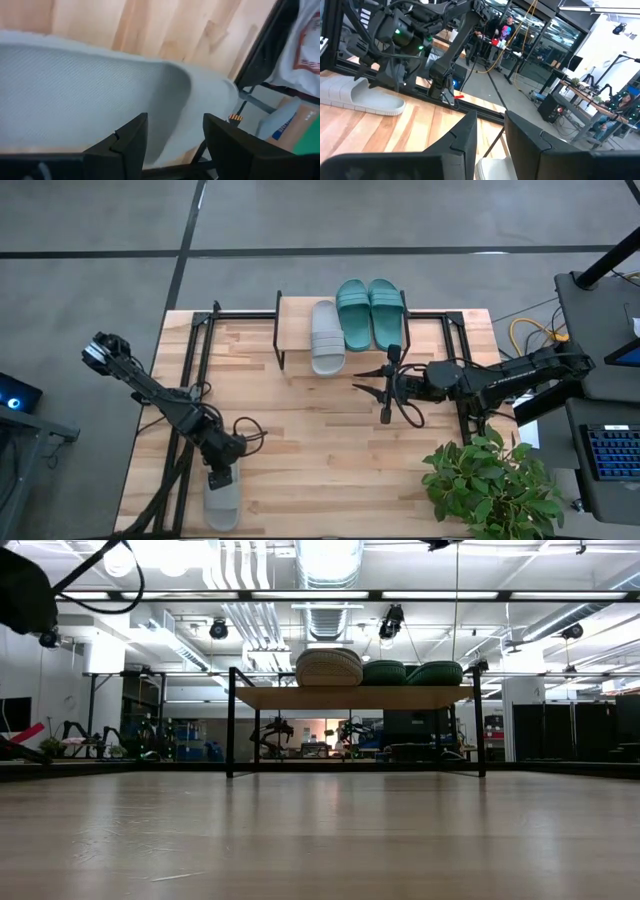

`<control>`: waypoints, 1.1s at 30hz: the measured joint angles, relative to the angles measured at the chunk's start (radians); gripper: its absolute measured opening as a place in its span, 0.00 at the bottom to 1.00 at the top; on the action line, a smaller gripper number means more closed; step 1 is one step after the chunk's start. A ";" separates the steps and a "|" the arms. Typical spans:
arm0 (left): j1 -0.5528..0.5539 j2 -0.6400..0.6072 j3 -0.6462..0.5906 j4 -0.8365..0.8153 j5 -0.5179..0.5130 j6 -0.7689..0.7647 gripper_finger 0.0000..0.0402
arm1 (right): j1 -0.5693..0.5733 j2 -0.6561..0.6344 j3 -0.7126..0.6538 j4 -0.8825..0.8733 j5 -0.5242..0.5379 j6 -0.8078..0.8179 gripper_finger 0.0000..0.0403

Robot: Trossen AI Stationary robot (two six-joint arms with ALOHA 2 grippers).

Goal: Pick and place slides into the shelf
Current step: Put the gray slide on the shelf

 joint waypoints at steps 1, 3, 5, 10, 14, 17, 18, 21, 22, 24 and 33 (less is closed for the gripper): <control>-0.004 -0.001 -0.010 0.023 -0.001 0.000 0.44 | 0.000 0.000 0.000 0.000 0.000 0.000 0.23; -0.012 0.001 -0.040 0.071 -0.002 0.000 0.44 | 0.000 0.000 0.000 -0.002 0.000 0.000 0.22; -0.019 0.007 -0.066 0.091 -0.001 -0.001 0.44 | 0.000 0.000 0.000 -0.003 0.000 0.000 0.22; -0.024 0.013 -0.092 0.139 0.017 -0.024 0.44 | 0.000 0.000 0.000 -0.003 0.000 0.000 0.20; -0.026 0.010 -0.108 0.245 0.030 -0.048 0.44 | 0.000 0.000 0.000 -0.003 0.000 -0.009 0.19; -0.031 0.009 -0.122 0.267 0.045 -0.056 0.44 | 0.000 0.000 0.000 -0.003 0.000 -0.011 0.19; -0.035 0.009 -0.125 0.267 0.046 -0.062 0.44 | 0.000 0.000 0.000 -0.003 0.000 -0.011 0.20; -0.044 0.010 -0.139 0.265 0.056 -0.080 0.44 | 0.000 0.000 0.000 -0.005 0.000 -0.011 0.20; -0.047 0.010 -0.141 0.267 0.058 -0.081 0.44 | 0.000 0.000 0.000 -0.005 0.000 -0.013 0.20; -0.049 0.013 -0.145 0.281 0.073 -0.082 0.44 | 0.000 0.000 0.000 -0.007 0.000 -0.015 0.20; -0.049 0.037 -0.203 0.457 0.145 -0.105 0.33 | 0.000 0.000 0.000 -0.010 0.000 -0.016 0.17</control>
